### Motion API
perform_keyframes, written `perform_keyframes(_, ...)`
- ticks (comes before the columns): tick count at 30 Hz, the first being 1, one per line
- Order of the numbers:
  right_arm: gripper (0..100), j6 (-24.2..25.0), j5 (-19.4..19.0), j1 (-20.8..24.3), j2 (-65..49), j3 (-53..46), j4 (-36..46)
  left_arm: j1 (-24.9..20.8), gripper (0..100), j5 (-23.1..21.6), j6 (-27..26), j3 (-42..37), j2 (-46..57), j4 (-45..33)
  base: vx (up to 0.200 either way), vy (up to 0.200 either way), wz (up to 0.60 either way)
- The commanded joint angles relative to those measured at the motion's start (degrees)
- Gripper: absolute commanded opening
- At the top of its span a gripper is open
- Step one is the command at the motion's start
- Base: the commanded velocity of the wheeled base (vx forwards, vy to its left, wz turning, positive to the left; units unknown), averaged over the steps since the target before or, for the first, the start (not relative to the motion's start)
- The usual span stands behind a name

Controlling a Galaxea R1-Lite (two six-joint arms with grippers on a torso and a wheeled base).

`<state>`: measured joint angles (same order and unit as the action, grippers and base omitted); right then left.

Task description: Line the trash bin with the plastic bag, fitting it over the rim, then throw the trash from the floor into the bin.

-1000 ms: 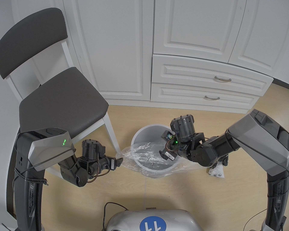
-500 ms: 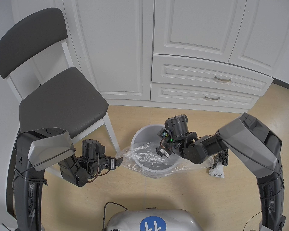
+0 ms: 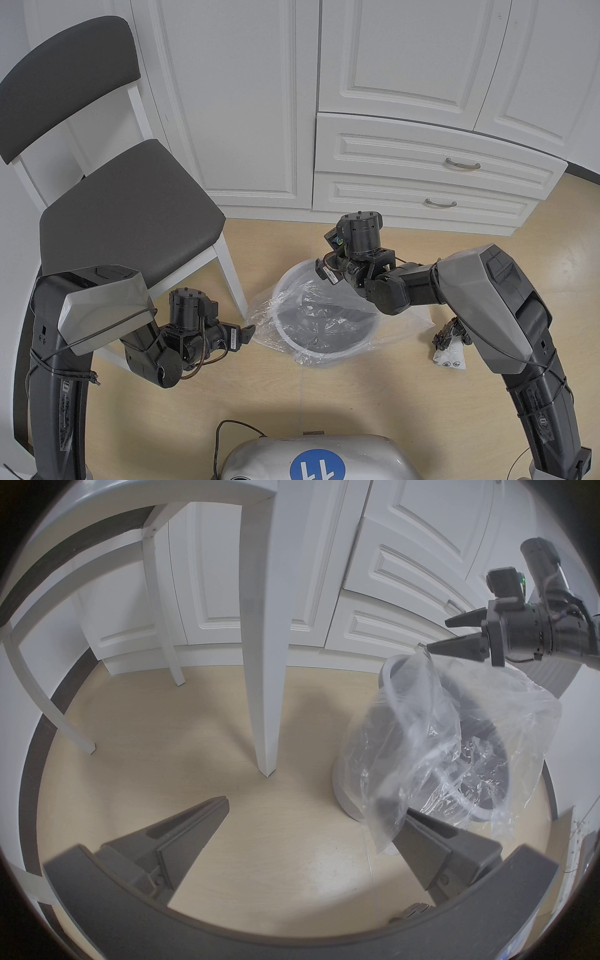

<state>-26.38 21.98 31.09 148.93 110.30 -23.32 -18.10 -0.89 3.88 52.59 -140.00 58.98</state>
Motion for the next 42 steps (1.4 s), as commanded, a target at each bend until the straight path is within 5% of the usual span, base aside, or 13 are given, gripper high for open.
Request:
perform_keyframes(1,100,1.42,0.61,0.03,-2.24,-2.72,0.12,0.0,100,0.19,0.17,0.06,-0.1,0.7,0.0,0.0,0.0)
perform_keyframes(16,100,-1.83,0.08,6.97,-18.77,-36.21,-1.73,0.0,100,-0.08,0.25,0.32,-0.19,0.96,0.0,0.0,0.0)
perform_keyframes(24,100,-4.82,0.7,6.62,-9.19,-33.75,-10.25,0.0,100,-0.08,0.34,0.58,-0.45,0.96,0.0,0.0,0.0)
perform_keyframes(42,100,-5.35,2.81,3.81,2.68,-17.75,-10.43,-0.09,100,0.27,0.25,0.76,-0.63,0.96,0.0,0.0,0.0)
